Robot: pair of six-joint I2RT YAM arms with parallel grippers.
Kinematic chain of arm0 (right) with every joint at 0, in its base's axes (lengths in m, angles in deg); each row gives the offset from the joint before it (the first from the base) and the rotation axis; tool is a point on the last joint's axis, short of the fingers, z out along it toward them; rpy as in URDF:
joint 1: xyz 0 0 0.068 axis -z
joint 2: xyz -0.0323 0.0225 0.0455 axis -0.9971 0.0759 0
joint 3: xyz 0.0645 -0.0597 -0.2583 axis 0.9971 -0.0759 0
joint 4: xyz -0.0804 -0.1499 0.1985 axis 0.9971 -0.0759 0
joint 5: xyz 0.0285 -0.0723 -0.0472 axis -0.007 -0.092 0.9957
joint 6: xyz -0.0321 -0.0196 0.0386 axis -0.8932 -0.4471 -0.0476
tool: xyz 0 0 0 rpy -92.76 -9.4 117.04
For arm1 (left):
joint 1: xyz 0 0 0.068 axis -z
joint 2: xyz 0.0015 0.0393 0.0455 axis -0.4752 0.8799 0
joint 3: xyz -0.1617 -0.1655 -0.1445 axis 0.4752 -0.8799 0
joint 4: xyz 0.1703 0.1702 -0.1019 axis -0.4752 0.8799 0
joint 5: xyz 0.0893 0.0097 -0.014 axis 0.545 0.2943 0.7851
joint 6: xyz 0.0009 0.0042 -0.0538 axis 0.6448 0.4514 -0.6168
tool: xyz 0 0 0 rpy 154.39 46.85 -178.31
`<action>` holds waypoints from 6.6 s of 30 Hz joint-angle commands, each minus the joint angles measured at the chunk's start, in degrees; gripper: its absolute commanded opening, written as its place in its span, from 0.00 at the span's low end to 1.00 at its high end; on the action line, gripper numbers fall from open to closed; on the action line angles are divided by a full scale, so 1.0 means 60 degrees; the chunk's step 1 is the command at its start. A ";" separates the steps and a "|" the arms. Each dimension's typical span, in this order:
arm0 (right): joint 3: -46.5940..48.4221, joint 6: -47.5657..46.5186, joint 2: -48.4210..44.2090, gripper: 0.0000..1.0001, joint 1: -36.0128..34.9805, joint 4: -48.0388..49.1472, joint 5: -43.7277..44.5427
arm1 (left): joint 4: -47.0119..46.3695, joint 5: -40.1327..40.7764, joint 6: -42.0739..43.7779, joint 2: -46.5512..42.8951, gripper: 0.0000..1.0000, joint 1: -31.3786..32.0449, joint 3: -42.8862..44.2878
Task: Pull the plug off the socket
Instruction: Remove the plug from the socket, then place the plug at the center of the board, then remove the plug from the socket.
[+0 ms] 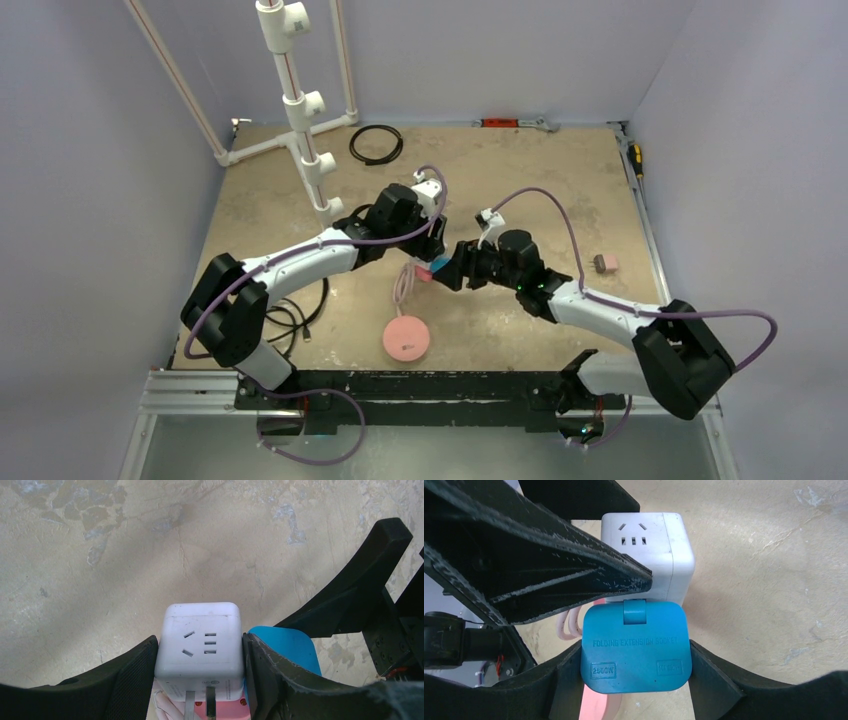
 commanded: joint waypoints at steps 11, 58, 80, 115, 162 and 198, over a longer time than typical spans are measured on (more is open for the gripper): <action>0.1744 -0.1382 -0.0274 0.00 0.0850 -0.2024 -0.1914 | -0.0136 0.0501 0.1746 -0.0308 0.00 0.0383 0.0570; 0.1316 0.0178 -0.1213 0.00 0.6189 -0.4201 0.5572 | -0.1081 0.1364 0.0388 -0.1827 0.00 -0.0231 -0.0175; 0.0965 0.0450 0.0892 0.07 0.8509 -0.2786 0.3541 | -0.1125 0.0858 0.0064 -0.1327 0.00 -0.0227 -0.0139; 0.0754 -0.1329 -0.2943 0.99 0.8367 -0.3247 -0.1616 | -0.1150 0.0483 -0.0568 -0.1625 0.00 -0.0232 -0.0175; -0.1550 0.1264 -0.1751 0.93 -0.0170 0.2615 0.1292 | -0.3076 -0.1431 -0.1094 -0.2775 0.00 -0.0231 -0.1024; -0.3642 0.3339 -0.1794 0.97 -0.0458 0.7371 0.0826 | -0.4255 -0.1331 -0.3280 -0.3361 0.00 -0.0677 -0.1729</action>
